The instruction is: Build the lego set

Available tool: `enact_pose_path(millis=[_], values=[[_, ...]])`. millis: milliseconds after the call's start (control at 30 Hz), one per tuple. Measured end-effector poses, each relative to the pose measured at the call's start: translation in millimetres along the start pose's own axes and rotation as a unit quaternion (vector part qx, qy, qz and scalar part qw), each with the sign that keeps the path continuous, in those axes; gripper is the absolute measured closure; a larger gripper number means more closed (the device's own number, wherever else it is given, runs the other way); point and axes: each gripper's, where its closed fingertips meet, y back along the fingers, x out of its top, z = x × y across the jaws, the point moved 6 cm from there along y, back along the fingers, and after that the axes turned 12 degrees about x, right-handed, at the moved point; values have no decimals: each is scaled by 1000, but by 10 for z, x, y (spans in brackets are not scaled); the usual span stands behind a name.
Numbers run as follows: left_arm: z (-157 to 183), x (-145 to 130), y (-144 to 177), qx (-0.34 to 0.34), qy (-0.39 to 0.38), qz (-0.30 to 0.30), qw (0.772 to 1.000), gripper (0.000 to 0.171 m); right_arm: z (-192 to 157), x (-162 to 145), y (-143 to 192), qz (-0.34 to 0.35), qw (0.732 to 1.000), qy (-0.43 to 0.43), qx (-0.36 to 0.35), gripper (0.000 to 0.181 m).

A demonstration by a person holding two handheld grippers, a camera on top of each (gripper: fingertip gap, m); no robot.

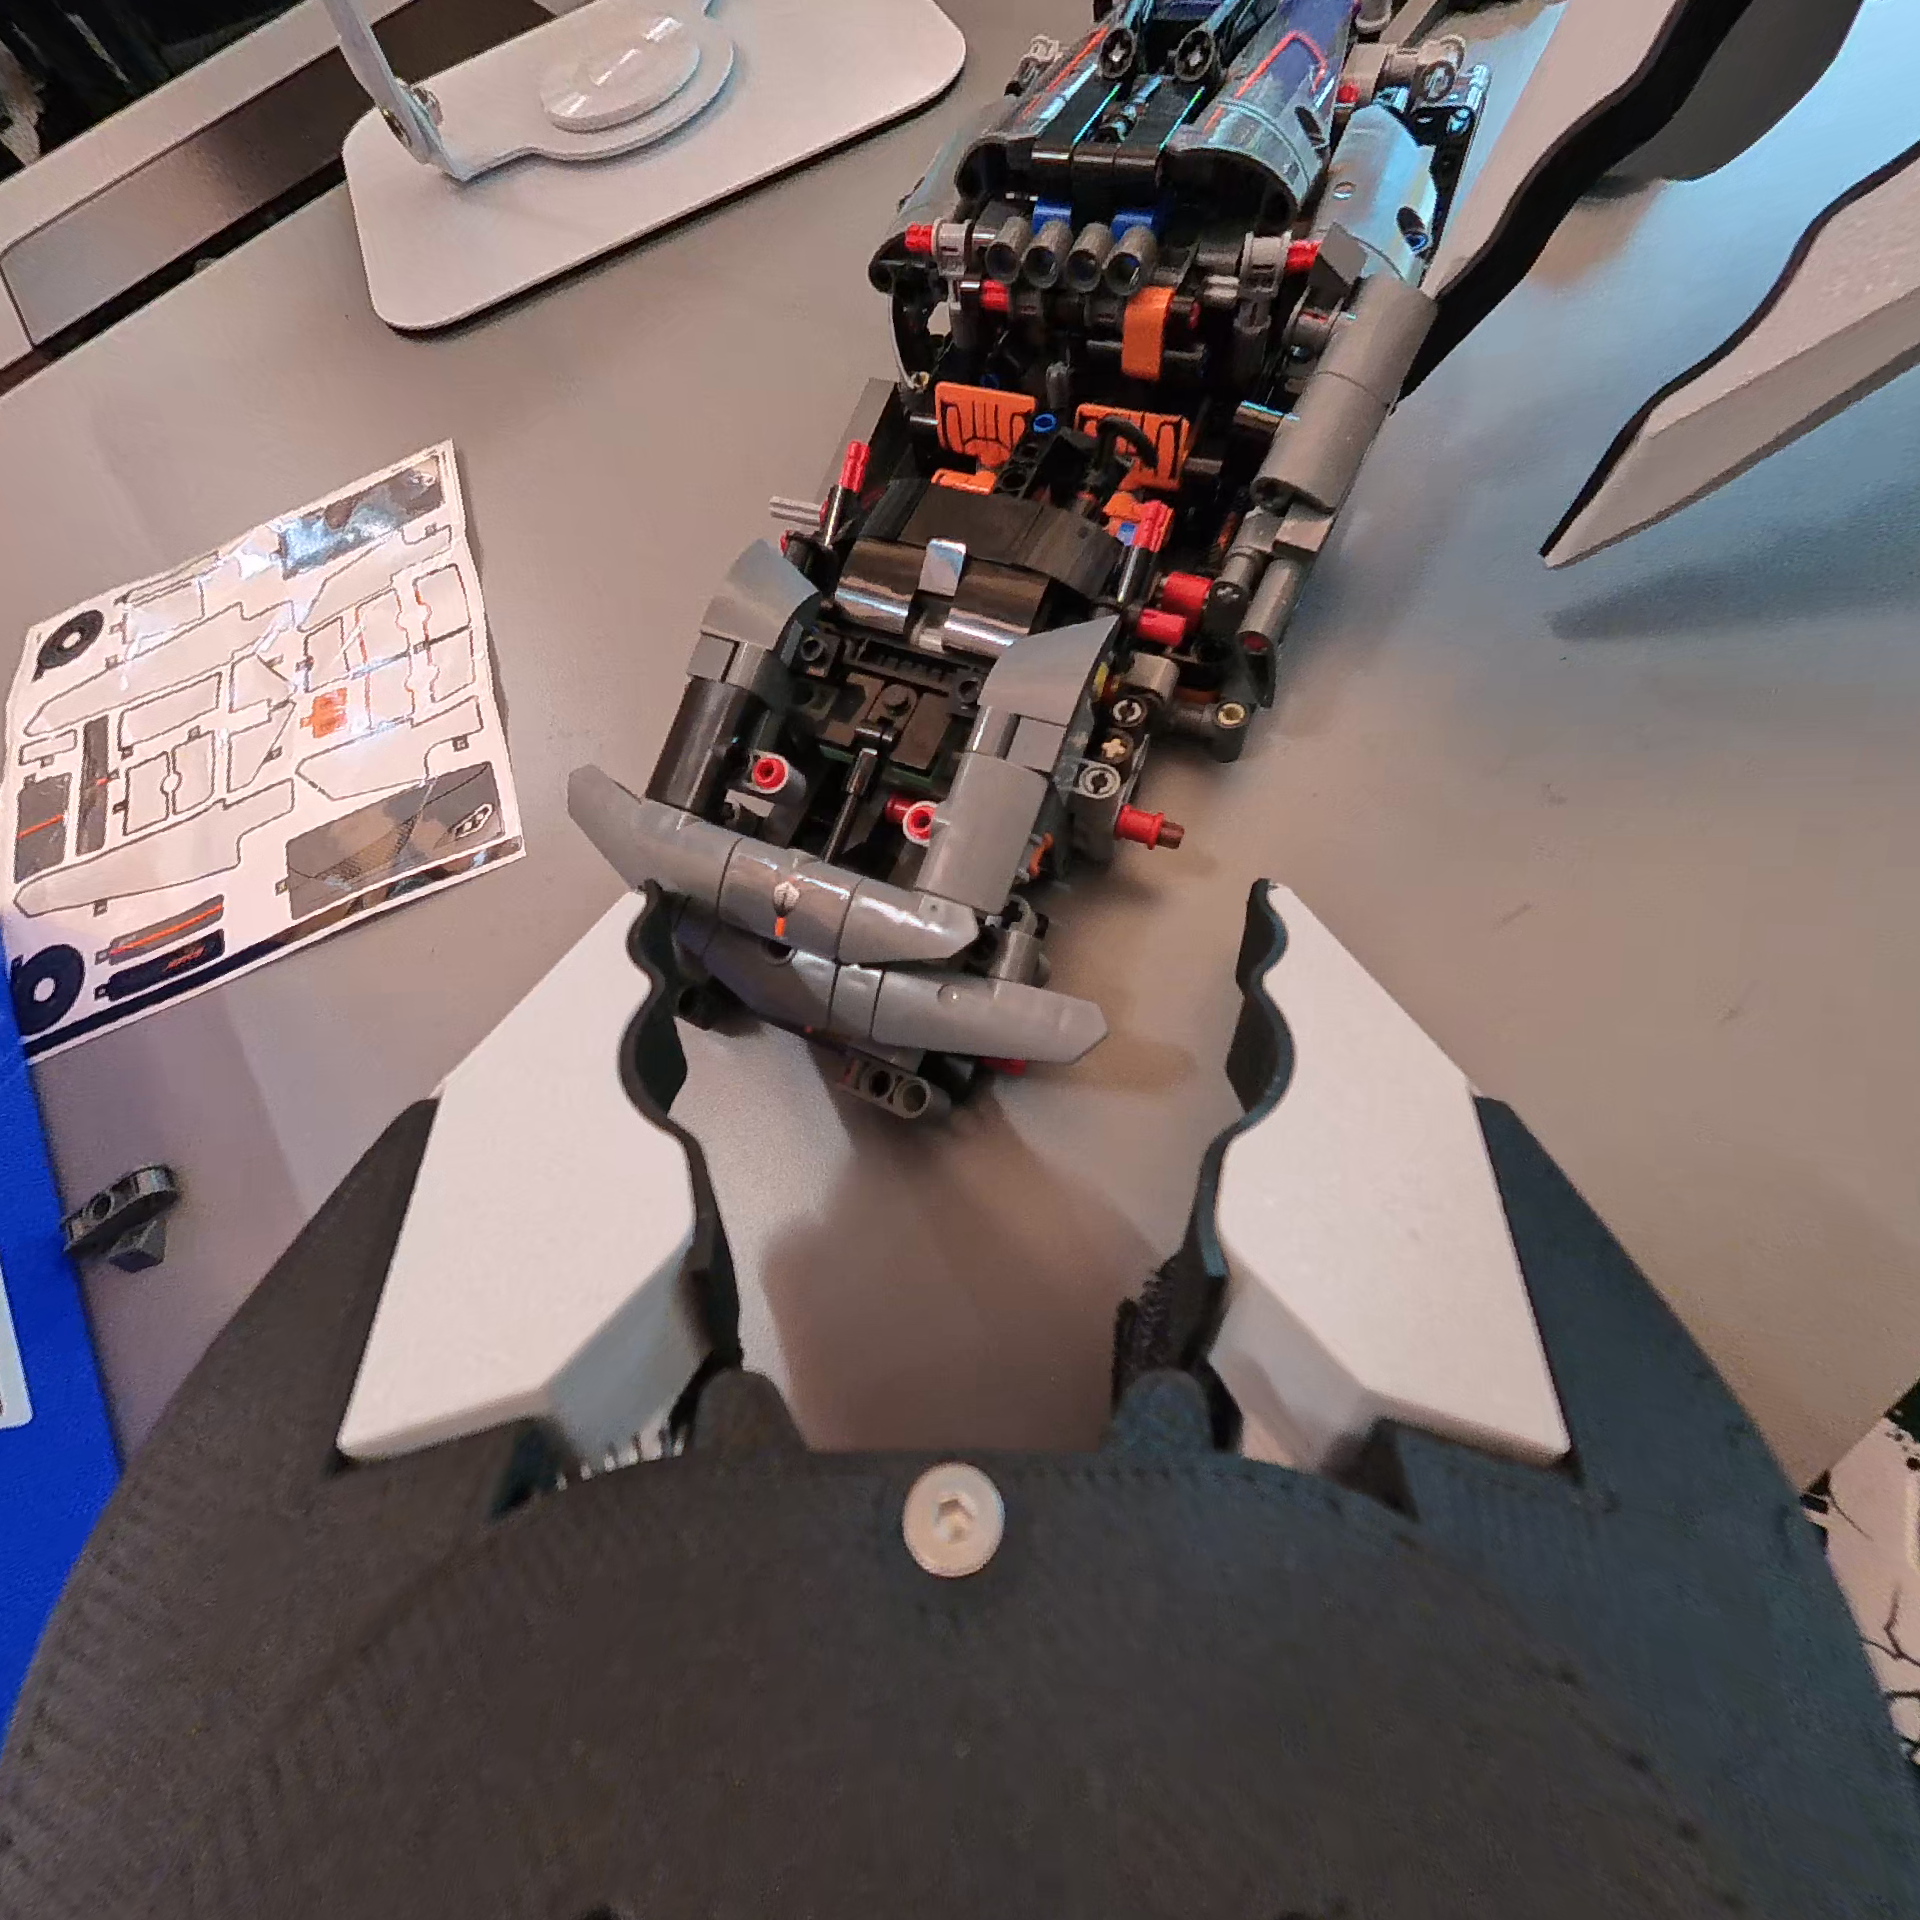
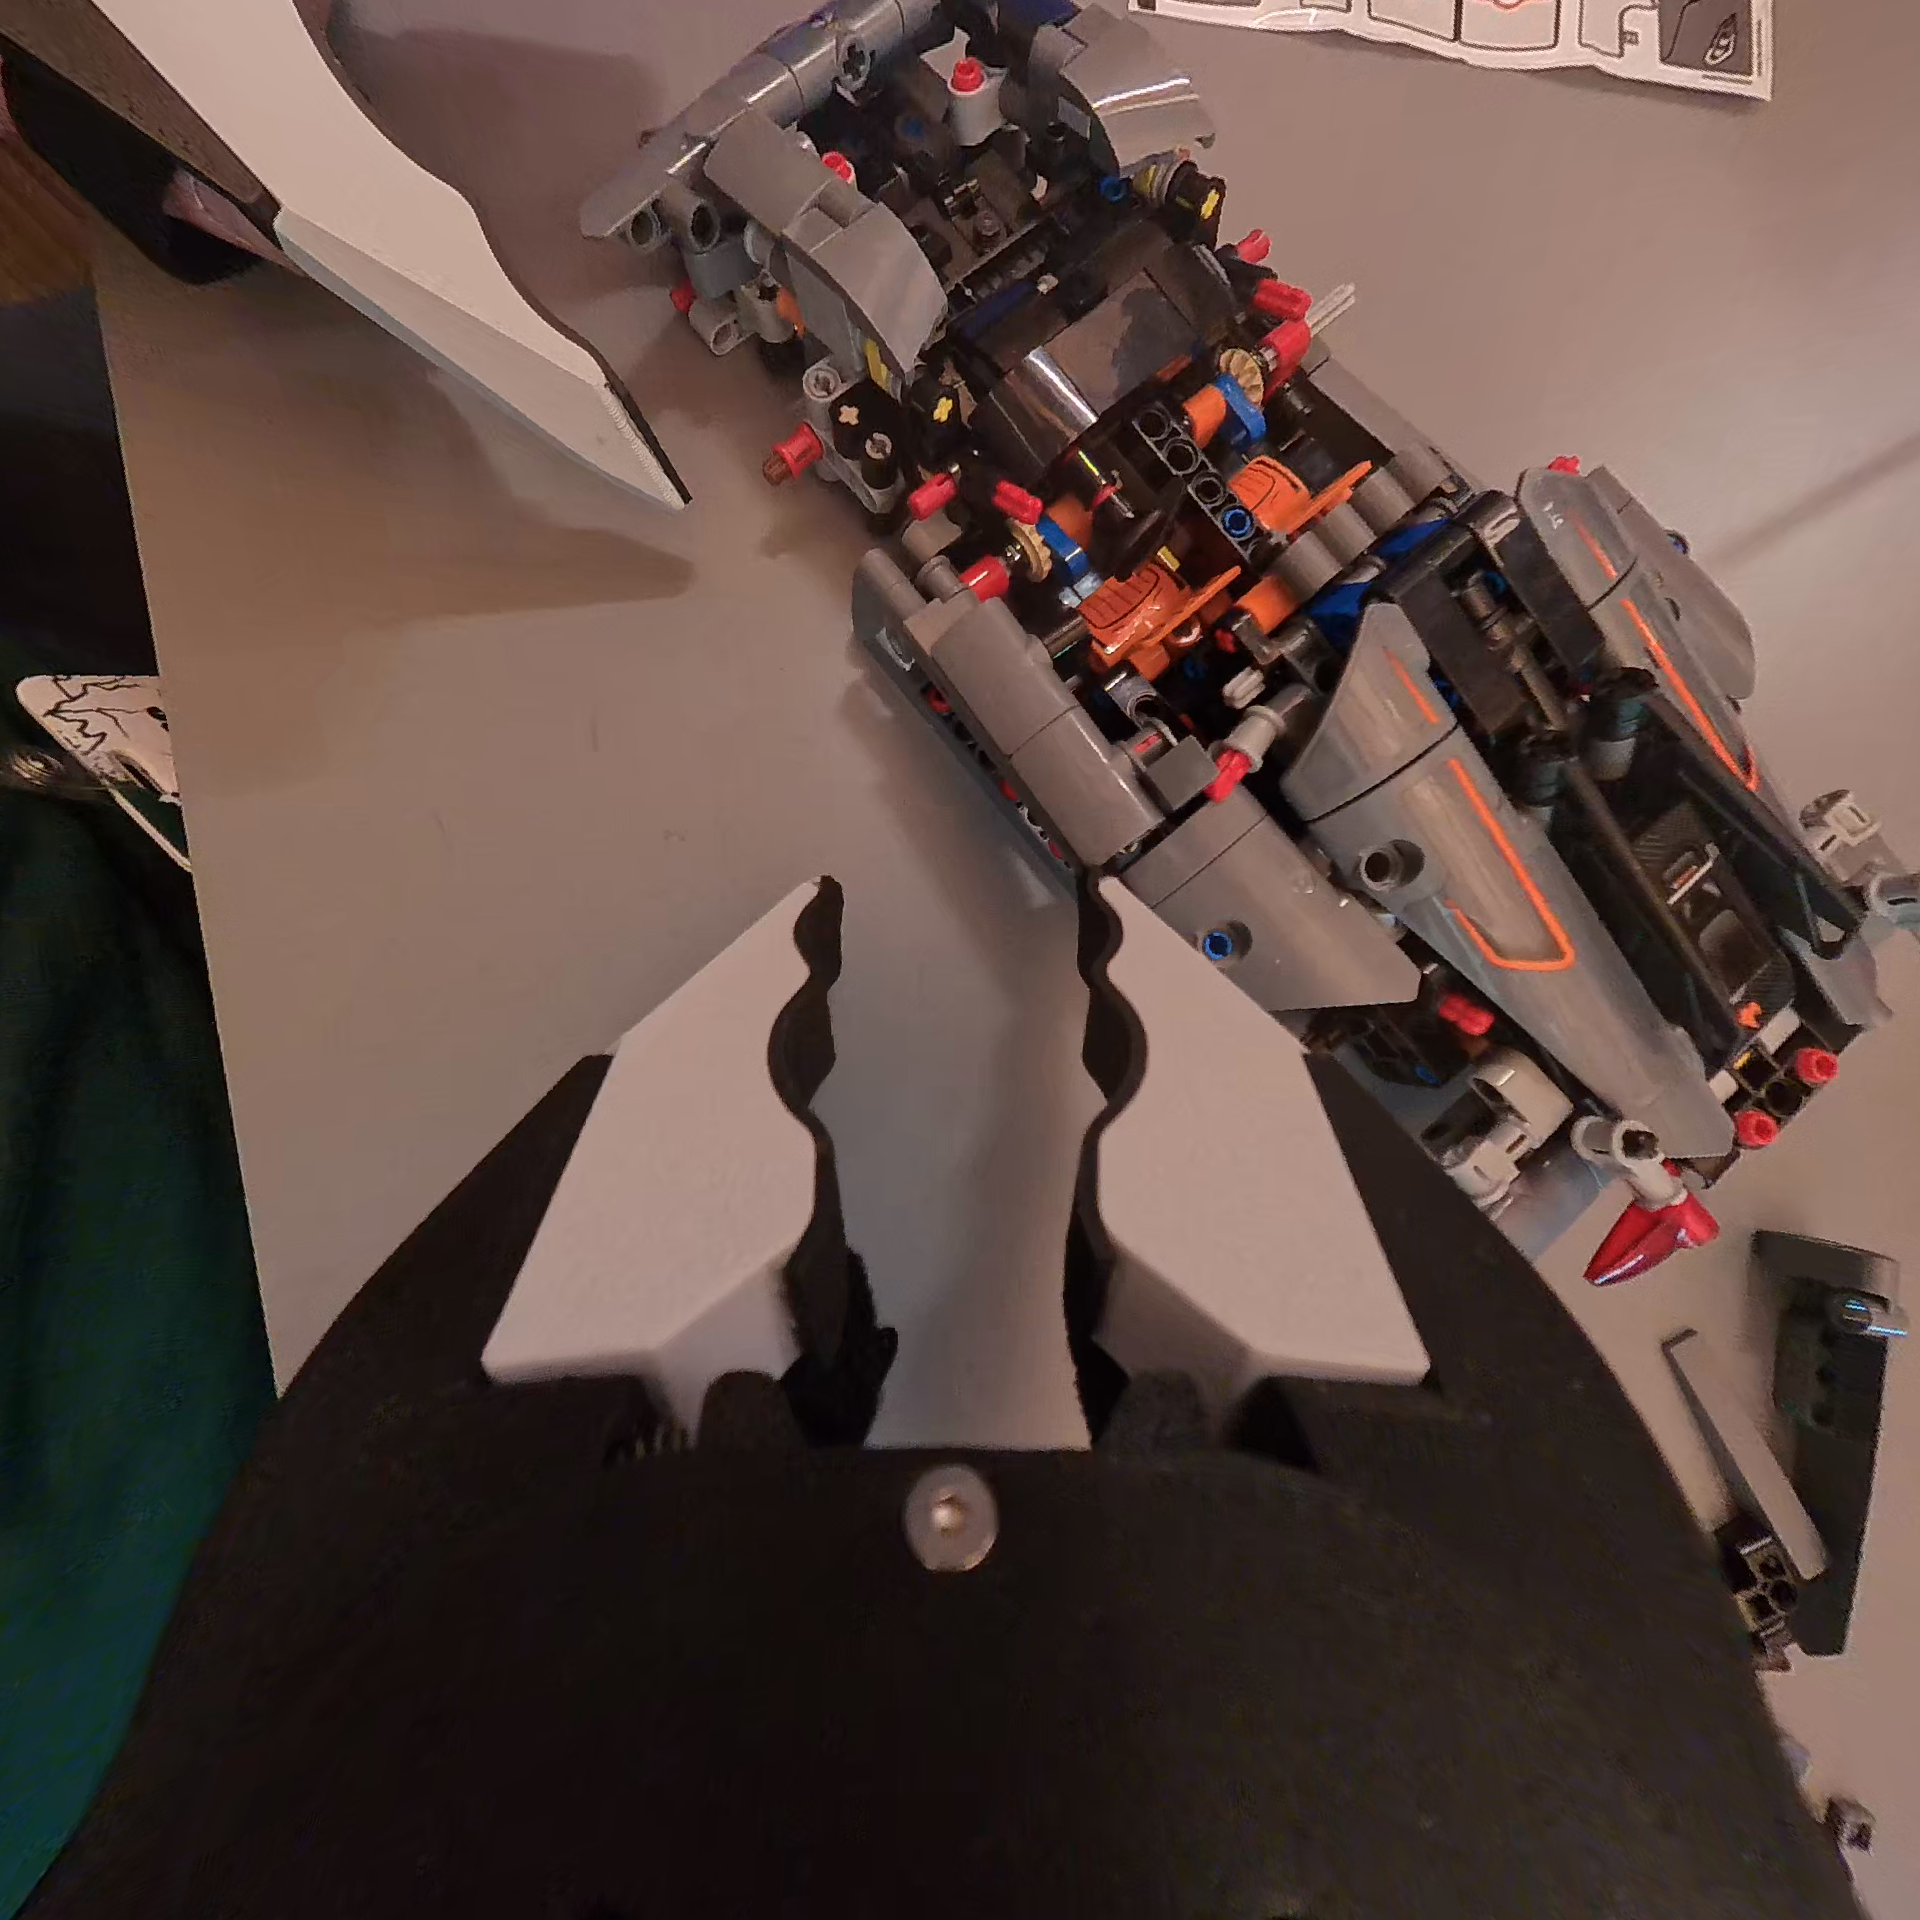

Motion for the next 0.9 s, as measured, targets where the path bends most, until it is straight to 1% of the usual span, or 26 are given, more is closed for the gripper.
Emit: enact_pose_path(millis=[100,133,167,200,267,333,500,633,700,900], values=[[-1,-1,0,0,0,0,1000,66,3,-30,-45,-7,1000,-1,8,135],[0,-1,0,0,0,0,1000,66,-10,-42,-67,-13,1000,1,16,141],[3,0,1,-1,-1,1,1000,67,-41,-44,-98,-15,999,5,28,142],[6,0,2,-2,-3,2,1000,68,-71,-38,-133,-15,999,10,35,142],[9,-2,1,0,-6,1,1000,68,-77,-36,-181,-24,999,20,24,137],[11,-3,-1,1,-7,1,1000,69,-60,-47,-179,-31,999,20,22,137],[8,-2,-1,-2,-5,2,1000,68,-75,-53,-111,-16,999,10,43,140],[7,-3,-9,1,-8,1,1000,69,-129,-105,-171,-22,998,6,55,139],[9,-2,-13,2,-10,1,1000,69,-151,-99,-200,-8,998,3,56,137],[13,-4,-17,2,-12,1,1000,69,-145,-129,-206,41,998,-14,54,138]])
